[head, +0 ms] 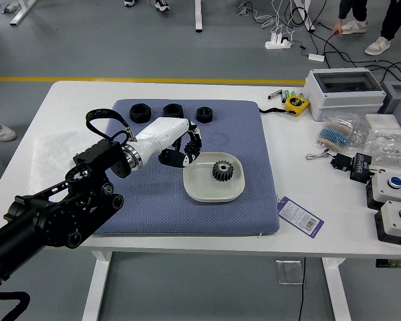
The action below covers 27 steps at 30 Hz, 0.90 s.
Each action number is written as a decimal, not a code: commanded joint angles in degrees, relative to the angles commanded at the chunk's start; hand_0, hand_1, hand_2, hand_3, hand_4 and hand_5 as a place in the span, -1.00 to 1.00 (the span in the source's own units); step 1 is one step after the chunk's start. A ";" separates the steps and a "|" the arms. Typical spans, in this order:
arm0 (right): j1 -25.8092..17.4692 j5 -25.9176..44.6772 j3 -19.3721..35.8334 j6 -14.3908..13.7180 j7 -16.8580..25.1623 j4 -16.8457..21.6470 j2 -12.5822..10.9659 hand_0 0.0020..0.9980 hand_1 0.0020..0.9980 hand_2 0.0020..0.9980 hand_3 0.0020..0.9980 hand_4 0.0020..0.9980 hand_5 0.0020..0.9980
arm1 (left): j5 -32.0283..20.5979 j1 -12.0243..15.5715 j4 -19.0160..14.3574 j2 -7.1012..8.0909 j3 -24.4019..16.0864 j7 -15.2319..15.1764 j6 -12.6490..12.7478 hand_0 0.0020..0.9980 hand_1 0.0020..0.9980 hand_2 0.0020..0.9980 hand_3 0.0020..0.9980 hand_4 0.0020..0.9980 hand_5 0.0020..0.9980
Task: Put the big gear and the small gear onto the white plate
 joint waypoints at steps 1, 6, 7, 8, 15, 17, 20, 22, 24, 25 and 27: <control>0.01 -0.03 0.01 -0.01 -0.01 0.01 0.00 0.37 0.32 0.48 0.20 0.61 0.46 | -0.18 -0.08 0.08 -0.17 0.35 -0.16 0.28 -0.40 -0.46 -0.35 -0.19 -0.87 -1.00; 0.12 -0.09 0.04 -0.02 -0.04 0.05 -0.06 0.37 0.32 0.48 0.19 0.61 0.46 | -3.66 -1.16 3.83 -1.90 3.87 -1.94 2.76 -0.39 -0.24 -0.12 0.02 0.00 -1.00; 0.14 -0.07 0.03 -0.01 -0.03 0.07 -0.08 0.37 0.32 0.48 0.19 0.61 0.46 | -3.94 -1.27 4.56 -2.11 4.28 -2.07 3.01 -0.39 -0.24 -0.12 0.02 0.00 -1.00; 0.16 -0.04 0.03 -0.01 -0.02 0.07 -0.10 0.37 0.32 0.48 0.20 0.61 0.46 | -3.99 -1.32 4.91 -2.22 4.45 -2.04 3.11 -0.36 -0.15 -0.03 0.14 0.52 -0.81; 0.22 0.15 -0.10 0.07 0.08 0.09 -0.19 0.37 0.32 0.48 0.20 0.61 0.46 | -3.25 -1.30 5.89 -2.41 4.57 -0.40 2.03 -0.26 -0.02 0.09 0.36 1.00 -0.45; 0.18 0.12 -0.07 0.08 0.08 0.08 -0.18 0.37 0.32 0.48 0.20 0.61 0.46 | -2.97 -1.13 6.03 -2.29 4.31 0.02 1.52 -0.26 -0.02 0.09 0.36 1.00 -0.45; 0.07 -0.06 0.02 0.09 0.03 0.07 -0.16 0.37 0.32 0.48 0.20 0.62 0.46 | -2.43 -0.81 6.11 -2.11 3.78 0.66 0.78 -0.18 0.11 0.30 0.55 1.00 -0.23; -0.04 -0.15 0.08 0.10 0.00 0.07 -0.15 0.37 0.32 0.48 0.20 0.62 0.46 | -2.23 -0.50 6.03 -1.93 3.30 0.77 0.46 -0.18 0.11 0.30 0.55 1.00 -0.23; -0.12 -0.22 0.13 0.10 -0.02 0.06 -0.13 0.37 0.32 0.48 0.20 0.62 0.46 | -2.11 -0.29 5.94 -1.82 2.91 0.80 0.36 -0.18 0.11 0.30 0.55 1.00 -0.23; -0.16 -0.24 0.15 0.09 -0.02 0.05 -0.12 0.37 0.32 0.48 0.20 0.62 0.46 | -2.01 -0.15 5.87 -1.77 2.58 0.78 0.38 -0.18 0.11 0.30 0.55 1.00 -0.23; -0.27 -0.30 0.19 0.08 -0.04 0.05 -0.10 0.37 0.32 0.48 0.20 0.61 0.46 | -1.87 0.22 5.62 -1.71 1.73 0.68 0.46 -0.16 0.12 0.33 0.57 1.00 -0.17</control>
